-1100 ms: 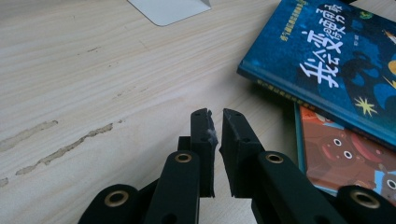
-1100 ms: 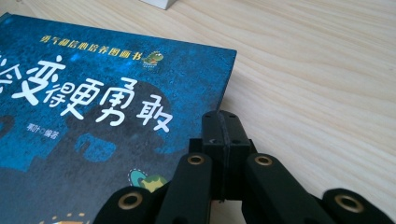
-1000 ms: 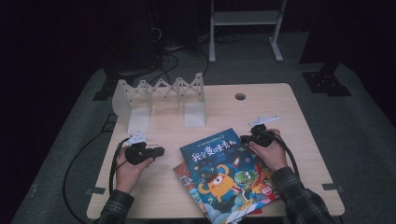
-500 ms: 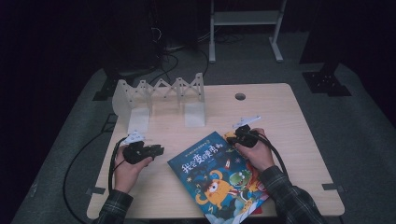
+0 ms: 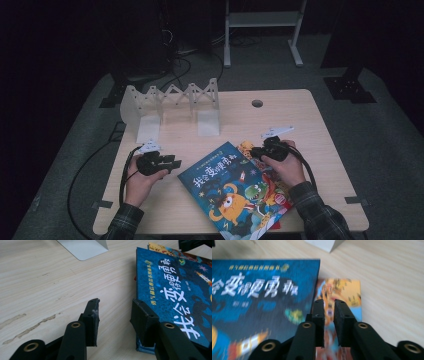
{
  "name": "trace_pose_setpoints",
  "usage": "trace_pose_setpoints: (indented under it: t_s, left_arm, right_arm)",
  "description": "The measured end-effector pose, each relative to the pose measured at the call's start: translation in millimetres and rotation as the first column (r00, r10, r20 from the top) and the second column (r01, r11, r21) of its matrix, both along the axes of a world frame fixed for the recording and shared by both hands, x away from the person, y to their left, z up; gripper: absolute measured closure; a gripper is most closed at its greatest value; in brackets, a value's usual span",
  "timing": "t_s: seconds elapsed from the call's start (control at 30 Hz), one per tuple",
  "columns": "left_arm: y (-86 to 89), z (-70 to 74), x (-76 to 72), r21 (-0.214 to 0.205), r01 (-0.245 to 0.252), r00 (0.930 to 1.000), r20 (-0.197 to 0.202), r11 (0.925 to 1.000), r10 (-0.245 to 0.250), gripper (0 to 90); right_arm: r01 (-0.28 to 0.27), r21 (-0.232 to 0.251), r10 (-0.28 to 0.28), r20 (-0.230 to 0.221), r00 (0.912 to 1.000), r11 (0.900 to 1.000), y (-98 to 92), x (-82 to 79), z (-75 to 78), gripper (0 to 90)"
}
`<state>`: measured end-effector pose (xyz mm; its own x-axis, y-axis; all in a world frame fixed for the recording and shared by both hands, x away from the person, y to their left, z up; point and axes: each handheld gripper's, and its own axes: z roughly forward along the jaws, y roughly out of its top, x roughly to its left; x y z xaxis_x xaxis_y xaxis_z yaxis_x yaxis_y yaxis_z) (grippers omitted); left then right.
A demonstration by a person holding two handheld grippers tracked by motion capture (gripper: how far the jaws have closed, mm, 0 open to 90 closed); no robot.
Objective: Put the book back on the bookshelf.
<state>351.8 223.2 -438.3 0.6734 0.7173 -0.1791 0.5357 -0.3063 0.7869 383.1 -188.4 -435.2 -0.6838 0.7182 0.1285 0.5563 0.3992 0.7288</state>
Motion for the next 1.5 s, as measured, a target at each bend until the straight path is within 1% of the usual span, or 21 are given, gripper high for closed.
trace_pose_setpoints:
  t_s: [0.13,0.3,0.37,0.43,0.53,0.63,0.67,0.7,0.77,0.83,0.87,0.9,1.0,1.07,1.1,1.27,1.5]
  left_arm:
    - [-6.6,1.2,2.9,-0.012,0.012,0.9999,-0.012,0.9999,-0.012,55.5]
    - [-18.1,1.1,5.9,-0.007,0.029,0.9994,-0.018,0.9995,-0.029,52.1]
    - [-22.1,0.5,6.2,-0.013,0.033,0.9993,-0.017,0.9994,-0.033,51.6]
    - [-27.1,-0.7,6.3,-0.014,0.036,0.9991,-0.020,0.9992,-0.036,51.2]
    - [-33.9,-1.9,6.1,-0.004,0.043,0.9989,-0.021,0.9991,-0.043,50.9]
    - [-37.0,-1.5,5.1,0.013,0.037,0.9993,-0.010,0.9992,-0.037,51.0]
    - [-37.4,-0.7,4.7,0.015,0.030,0.9995,-0.006,0.9994,-0.029,51.0]
    - [-37.3,-0.4,4.9,0.020,0.026,0.9997,-0.002,0.9995,-0.026,51.0]
    - [-37.4,-1.3,6.2,0.026,0.017,0.9998,0.002,0.9995,-0.017,51.0]
    - [-38.2,-3.2,7.8,0.031,0.018,0.9998,-0.006,0.9994,-0.018,51.1]
    - [-39.0,-4.5,8.6,0.034,0.021,0.9998,-0.007,0.9992,-0.021,51.2]
    - [-40.7,-6.1,9.6,0.045,0.026,0.9996,-0.011,0.9986,-0.025,51.3]
    - [-42.8,-7.2,10.9,0.052,0.032,0.9994,-0.014,0.9982,-0.031,51.4]
    - [-44.0,-7.2,11.2,0.049,0.030,0.9995,-0.011,0.9983,-0.030,51.8]
    - [-44.1,-7.0,11.4,0.054,0.031,0.9995,-0.008,0.9980,-0.031,51.8]
    - [-46.3,-8.4,12.2,0.067,0.032,0.9995,-0.011,0.9973,-0.031,52.2]
    - [-46.1,-8.4,13.5,0.066,0.030,0.9994,-0.017,0.9974,-0.029,52.4]
  right_arm:
    - [-0.001,0.003,0.001,0.003,1.0000,1.0000,-14.9,-16.1,1.1,72.4]
    - [0.003,0.010,-0.003,0.008,1.0000,0.9999,-31.5,-37.1,0.3,67.7]
    - [-0.001,0.005,0.001,0.010,0.9999,1.0000,-37.7,-46.8,-0.4,66.0]
    - [-0.002,0.009,0.002,0.013,0.9999,1.0000,-43.4,-54.7,-0.7,64.4]
    - [0.004,0.018,-0.004,0.014,0.9999,0.9998,-52.0,-65.6,-0.9,61.9]
    - [0.006,0.018,-0.007,0.022,0.9997,0.9998,-60.0,-75.0,-1.6,59.5]
    - [0.005,0.015,-0.005,0.025,0.9997,0.9999,-66.5,-82.8,-2.8,57.7]
    - [0.005,0.015,-0.005,0.025,0.9997,0.9999,-66.5,-82.8,-2.8,57.7]
    - [0.002,0.020,-0.002,0.026,0.9996,0.9998,-72.6,-88.8,-3.1,56.4]
    - [0.007,0.030,-0.008,0.029,0.9996,0.9995,-80.1,-95.6,-2.9,55.4]
    - [0.010,0.040,-0.011,0.028,0.9995,0.9992,-86.8,-102.7,-2.9,54.2]
    - [0.009,0.039,-0.010,0.030,0.9995,0.9992,-88.6,-105.1,-3.2,54.0]
    - [0.006,0.038,-0.007,0.029,0.9996,0.9993,-92.4,-110.8,-4.2,52.7]
    - [0.006,0.030,-0.007,0.026,0.9996,0.9995,-96.4,-120.0,-6.5,51.3]
    - [0.006,0.030,-0.007,0.026,0.9996,0.9995,-96.4,-120.0,-6.5,51.3]
    - [0.002,0.028,-0.002,0.027,0.9996,0.9996,-100.3,-131.8,-8.7,50.0]
    - [-0.001,0.028,0.000,0.031,0.9995,0.9996,-106.5,-142.3,-10.0,48.5]
